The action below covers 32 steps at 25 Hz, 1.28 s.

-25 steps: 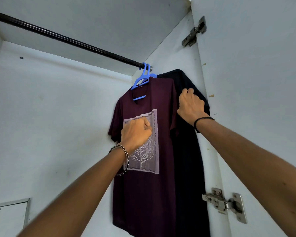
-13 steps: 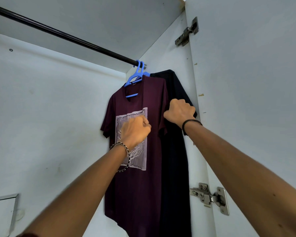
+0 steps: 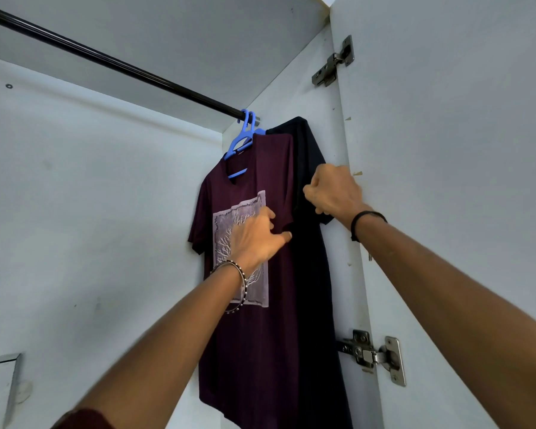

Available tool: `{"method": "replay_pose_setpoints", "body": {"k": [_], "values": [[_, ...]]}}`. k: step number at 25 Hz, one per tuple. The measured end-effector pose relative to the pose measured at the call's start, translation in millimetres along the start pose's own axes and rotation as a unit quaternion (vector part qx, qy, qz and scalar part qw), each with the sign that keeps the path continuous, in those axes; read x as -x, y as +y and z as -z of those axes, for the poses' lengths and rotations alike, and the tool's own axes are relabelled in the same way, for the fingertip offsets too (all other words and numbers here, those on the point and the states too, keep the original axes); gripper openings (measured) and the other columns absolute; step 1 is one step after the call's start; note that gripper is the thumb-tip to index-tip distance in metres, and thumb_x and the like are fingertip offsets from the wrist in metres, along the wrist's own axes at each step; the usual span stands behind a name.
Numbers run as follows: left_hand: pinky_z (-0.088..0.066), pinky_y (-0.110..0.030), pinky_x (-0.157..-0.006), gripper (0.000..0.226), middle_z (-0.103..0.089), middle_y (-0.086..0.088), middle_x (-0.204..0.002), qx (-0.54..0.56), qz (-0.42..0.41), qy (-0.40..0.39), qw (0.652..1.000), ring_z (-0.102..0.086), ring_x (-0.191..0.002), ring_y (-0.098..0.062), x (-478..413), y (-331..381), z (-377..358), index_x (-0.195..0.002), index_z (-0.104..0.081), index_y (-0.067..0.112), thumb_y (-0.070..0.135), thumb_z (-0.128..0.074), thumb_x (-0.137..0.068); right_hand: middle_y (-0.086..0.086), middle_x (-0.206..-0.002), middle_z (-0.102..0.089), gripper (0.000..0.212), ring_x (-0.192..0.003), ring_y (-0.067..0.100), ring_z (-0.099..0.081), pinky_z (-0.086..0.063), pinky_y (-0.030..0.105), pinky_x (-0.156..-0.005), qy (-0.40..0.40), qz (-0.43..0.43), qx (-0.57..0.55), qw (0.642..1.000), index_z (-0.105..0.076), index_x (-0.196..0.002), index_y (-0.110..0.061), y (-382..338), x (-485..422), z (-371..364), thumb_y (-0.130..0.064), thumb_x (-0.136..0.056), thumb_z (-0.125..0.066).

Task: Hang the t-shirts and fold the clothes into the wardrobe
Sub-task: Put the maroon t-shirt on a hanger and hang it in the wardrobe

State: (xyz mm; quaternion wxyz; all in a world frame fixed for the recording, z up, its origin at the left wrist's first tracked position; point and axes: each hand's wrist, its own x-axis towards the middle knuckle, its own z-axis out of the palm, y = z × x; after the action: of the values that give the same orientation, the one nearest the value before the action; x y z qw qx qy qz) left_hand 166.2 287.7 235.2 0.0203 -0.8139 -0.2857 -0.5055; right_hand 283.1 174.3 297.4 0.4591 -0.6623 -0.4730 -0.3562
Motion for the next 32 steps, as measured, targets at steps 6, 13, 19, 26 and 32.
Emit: {"method": "replay_pose_setpoints", "body": {"k": [6, 13, 19, 26, 32], "values": [[-0.049, -0.039, -0.076, 0.036, -0.067, -0.010, -0.108, -0.033, 0.006, 0.030, 0.999, -0.064, -0.101, -0.033, -18.9, 17.7, -17.7, -0.123, -0.046, 0.016, 0.033, -0.057, -0.094, -0.001, -0.086, -0.068, 0.012, -0.084, 0.023, -0.067, -0.058, 0.040, -0.073, -0.045, 0.124, 0.008, 0.991, -0.067, -0.102, -0.020, 1.1, -2.5, -16.9, -0.023, -0.091, -0.062], [-0.038, -0.035, -0.069, 0.030, -0.063, -0.007, -0.087, 0.224, 0.107, 0.089, 0.965, -0.060, -0.085, -0.028, -31.4, 6.2, 2.7, -0.090, -0.055, 0.016, 0.033, -0.034, -0.103, 0.010, -0.092, -0.069, 0.007, -0.072, 0.025, -0.060, -0.047, 0.032, -0.066, -0.120, 0.029, 0.181, 0.976, -0.059, -0.091, -0.006, 8.6, -5.2, -19.6, -0.012, -0.091, -0.062], [-0.039, -0.035, -0.066, 0.047, -0.053, -0.004, -0.074, 0.361, 0.135, 0.059, 0.921, -0.051, -0.070, -0.022, -34.0, -0.2, 13.5, -0.082, -0.052, 0.013, 0.052, -0.033, -0.099, 0.012, -0.088, -0.078, 0.074, -0.063, 0.021, -0.073, -0.052, 0.025, -0.049, -0.191, -0.124, -0.268, 0.936, -0.063, -0.116, -0.010, 0.1, -0.1, -37.3, -0.070, -0.102, -0.022], [-0.052, -0.048, -0.090, 0.060, -0.073, -0.009, -0.087, 0.325, 0.084, 0.016, 0.942, -0.068, -0.085, -0.024, -27.1, 6.1, 4.9, -0.097, -0.064, 0.007, 0.061, -0.038, -0.095, -0.005, -0.104, -0.067, 0.087, -0.096, 0.016, -0.065, -0.056, 0.048, -0.093, -0.034, -0.071, -0.271, 0.959, -0.061, -0.111, -0.023, -3.0, 8.8, -38.0, -0.098, -0.072, -0.040], [-0.045, -0.037, -0.066, 0.026, -0.065, 0.006, -0.094, 0.235, 0.053, 0.139, 0.961, -0.063, -0.083, -0.019, -17.7, 29.0, 8.8, -0.112, -0.046, 0.025, 0.047, -0.043, -0.098, -0.010, -0.108, -0.070, 0.073, -0.097, 0.012, -0.068, -0.058, 0.046, -0.088, 0.009, 0.054, -0.255, 0.966, -0.055, -0.122, -0.027, 2.5, 16.7, -26.8, -0.084, -0.076, -0.061]]}}
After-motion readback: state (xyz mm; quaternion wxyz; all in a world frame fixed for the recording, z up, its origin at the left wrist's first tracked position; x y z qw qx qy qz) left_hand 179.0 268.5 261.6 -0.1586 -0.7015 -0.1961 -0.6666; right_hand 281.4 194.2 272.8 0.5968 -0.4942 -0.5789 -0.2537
